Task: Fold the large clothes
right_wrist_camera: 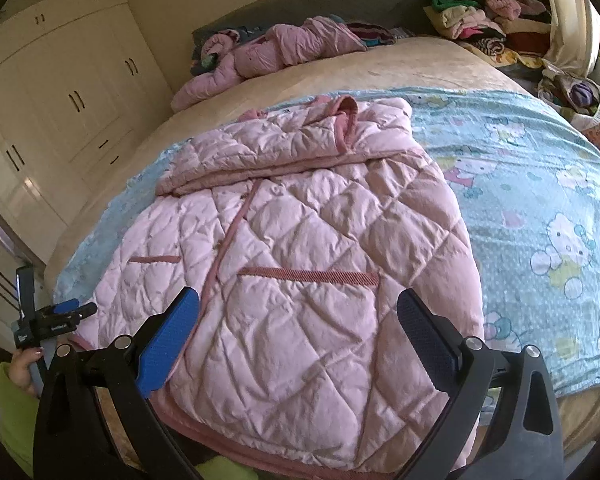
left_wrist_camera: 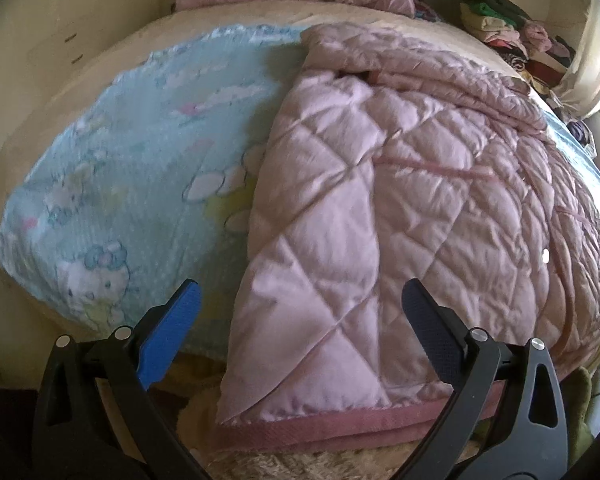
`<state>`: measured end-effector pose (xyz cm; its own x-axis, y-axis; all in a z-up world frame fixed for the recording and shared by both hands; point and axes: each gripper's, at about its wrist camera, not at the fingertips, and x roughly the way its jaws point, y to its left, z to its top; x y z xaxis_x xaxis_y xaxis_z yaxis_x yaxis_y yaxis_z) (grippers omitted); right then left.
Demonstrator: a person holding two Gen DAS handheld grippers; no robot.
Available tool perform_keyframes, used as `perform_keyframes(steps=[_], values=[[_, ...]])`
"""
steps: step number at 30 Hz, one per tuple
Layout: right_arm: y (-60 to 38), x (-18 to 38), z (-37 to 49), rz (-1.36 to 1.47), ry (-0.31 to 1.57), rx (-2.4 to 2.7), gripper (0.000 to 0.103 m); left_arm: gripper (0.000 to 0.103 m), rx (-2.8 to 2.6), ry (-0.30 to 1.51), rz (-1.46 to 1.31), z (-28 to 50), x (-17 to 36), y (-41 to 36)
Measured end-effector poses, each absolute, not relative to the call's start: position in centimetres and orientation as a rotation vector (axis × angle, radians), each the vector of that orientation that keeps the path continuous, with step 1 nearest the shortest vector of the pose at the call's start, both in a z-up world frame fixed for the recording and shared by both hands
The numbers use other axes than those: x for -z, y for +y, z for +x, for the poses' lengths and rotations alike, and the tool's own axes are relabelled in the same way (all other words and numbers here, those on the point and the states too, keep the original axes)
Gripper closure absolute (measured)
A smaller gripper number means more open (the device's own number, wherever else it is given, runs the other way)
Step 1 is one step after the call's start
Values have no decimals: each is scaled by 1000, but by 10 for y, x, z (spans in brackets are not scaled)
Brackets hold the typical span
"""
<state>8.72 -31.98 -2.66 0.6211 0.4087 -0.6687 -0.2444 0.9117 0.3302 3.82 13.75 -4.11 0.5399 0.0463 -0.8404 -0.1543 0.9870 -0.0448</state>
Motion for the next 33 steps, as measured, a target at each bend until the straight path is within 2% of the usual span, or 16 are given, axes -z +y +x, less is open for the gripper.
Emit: perform_keyframes(steps=[13, 14, 16, 18, 19, 20, 23, 26, 33], values=[[-329, 45, 83, 215, 872, -352, 4, 11, -6, 1015, -253, 26, 64, 147], [-331, 47, 82, 214, 877, -348, 4, 19, 12, 1012, -267, 25, 66, 145], [-335, 50, 80, 218, 888, -340, 4, 26, 25, 1003, -286, 24, 69, 143], [-338, 53, 78, 222, 897, -335, 4, 44, 10, 999, -266, 24, 69, 142], [-341, 55, 77, 223, 903, -332, 4, 59, 11, 986, -275, 23, 67, 144], [-343, 57, 76, 222, 909, -325, 4, 68, 24, 979, -294, 23, 66, 146], [-351, 63, 71, 224, 928, -311, 4, 82, 37, 954, -296, 20, 61, 146], [-358, 68, 66, 224, 950, -301, 4, 88, 48, 921, -278, 18, 50, 141], [-375, 84, 49, 213, 1018, -274, 4, 89, 49, 865, -246, 16, 30, 137]])
